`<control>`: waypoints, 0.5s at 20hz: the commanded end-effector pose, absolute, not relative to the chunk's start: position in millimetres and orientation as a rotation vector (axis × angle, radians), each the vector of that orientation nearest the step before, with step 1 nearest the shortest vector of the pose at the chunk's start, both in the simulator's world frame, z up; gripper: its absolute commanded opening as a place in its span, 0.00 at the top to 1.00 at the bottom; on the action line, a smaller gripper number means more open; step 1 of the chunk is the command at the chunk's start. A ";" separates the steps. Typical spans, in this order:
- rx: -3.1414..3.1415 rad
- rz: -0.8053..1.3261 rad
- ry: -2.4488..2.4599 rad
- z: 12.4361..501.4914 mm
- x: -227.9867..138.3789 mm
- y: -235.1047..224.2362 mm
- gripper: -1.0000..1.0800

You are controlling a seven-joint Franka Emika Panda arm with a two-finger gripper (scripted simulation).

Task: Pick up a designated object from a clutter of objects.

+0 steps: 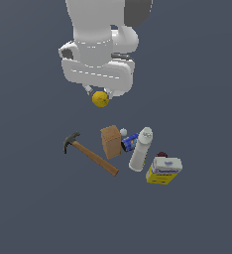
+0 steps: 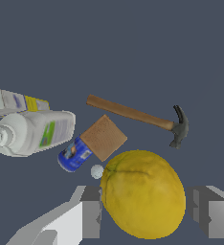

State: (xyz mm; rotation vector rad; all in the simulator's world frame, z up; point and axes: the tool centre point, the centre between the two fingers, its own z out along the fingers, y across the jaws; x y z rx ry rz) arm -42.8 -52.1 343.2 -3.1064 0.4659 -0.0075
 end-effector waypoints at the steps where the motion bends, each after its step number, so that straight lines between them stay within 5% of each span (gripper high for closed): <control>1: -3.107 -0.005 0.466 360.1 -52.4 -52.2 1.00; 10: -3.107 0.000 0.465 395.0 -70.1 -52.4 1.00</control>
